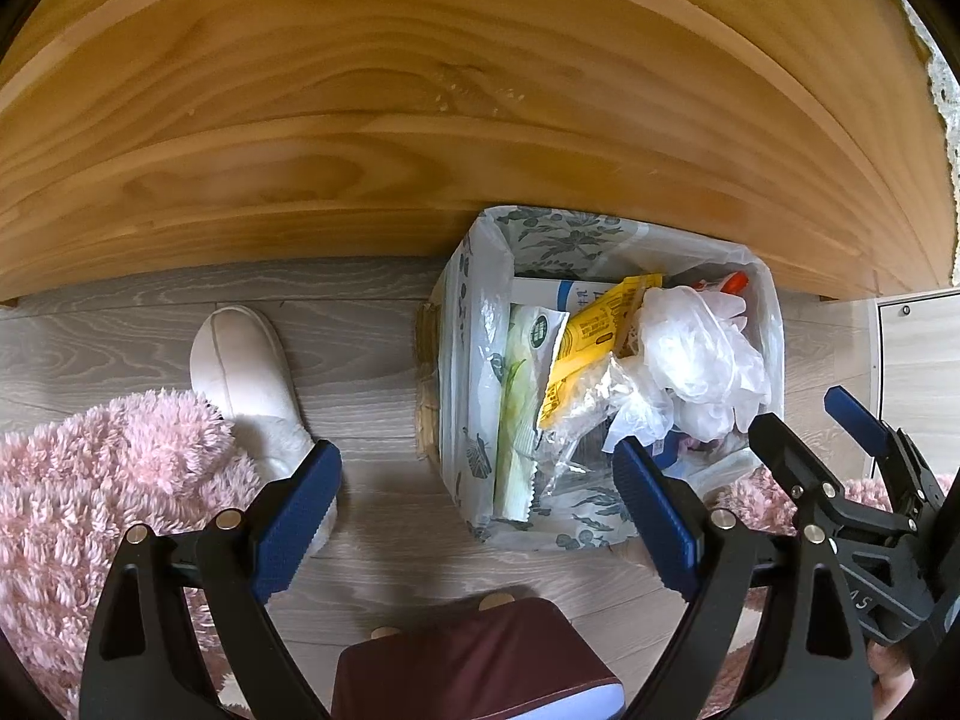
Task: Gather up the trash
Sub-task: 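Lower the clear bag into the bin and open the right tool, then raise both open tools from the bin toward the items on the bed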
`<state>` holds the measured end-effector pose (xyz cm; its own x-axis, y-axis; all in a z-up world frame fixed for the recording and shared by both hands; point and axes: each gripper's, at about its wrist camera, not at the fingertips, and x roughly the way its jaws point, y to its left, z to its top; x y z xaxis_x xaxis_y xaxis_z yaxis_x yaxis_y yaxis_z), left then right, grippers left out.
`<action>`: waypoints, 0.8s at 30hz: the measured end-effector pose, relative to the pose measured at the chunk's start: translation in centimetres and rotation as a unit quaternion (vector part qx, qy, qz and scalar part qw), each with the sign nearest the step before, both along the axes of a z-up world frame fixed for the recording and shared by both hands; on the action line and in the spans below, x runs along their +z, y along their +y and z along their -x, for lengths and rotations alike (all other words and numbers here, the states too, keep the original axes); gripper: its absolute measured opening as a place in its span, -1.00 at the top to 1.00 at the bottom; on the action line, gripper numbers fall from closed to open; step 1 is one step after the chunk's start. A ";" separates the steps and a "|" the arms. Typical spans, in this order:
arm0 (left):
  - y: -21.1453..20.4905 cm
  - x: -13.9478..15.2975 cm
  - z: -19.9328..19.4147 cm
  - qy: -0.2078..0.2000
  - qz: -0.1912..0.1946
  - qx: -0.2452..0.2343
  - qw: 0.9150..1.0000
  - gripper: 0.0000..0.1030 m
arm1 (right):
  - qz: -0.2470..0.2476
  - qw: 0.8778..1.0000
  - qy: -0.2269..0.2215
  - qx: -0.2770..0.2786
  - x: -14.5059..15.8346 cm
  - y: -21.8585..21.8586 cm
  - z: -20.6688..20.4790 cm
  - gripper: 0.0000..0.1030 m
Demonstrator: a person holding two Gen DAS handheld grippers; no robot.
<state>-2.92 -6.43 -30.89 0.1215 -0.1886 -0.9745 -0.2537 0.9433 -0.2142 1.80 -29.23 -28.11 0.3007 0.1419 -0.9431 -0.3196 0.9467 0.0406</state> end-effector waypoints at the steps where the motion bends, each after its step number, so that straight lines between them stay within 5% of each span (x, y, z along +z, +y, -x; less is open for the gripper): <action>1: 0.0 0.0 0.0 0.000 0.000 0.000 1.000 -0.72 | 0.000 1.000 0.000 0.000 0.0 0.0 0.0 -0.84; 17: 0.3 0.8 0.0 -0.015 -0.007 0.004 1.000 -0.72 | -0.015 1.000 -0.021 -0.004 0.9 -0.3 -0.1 -0.84; 24: 0.3 2.8 -0.1 -0.057 -0.031 -0.002 0.998 -0.72 | -0.019 0.999 -0.049 -0.006 2.2 -0.3 -0.1 -0.84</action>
<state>-2.78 -6.14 -28.10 0.2308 -0.1282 -0.9645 -0.2280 0.9566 -0.1817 1.92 -29.56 -25.94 0.3926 0.1740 -0.9031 -0.3131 0.9486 0.0466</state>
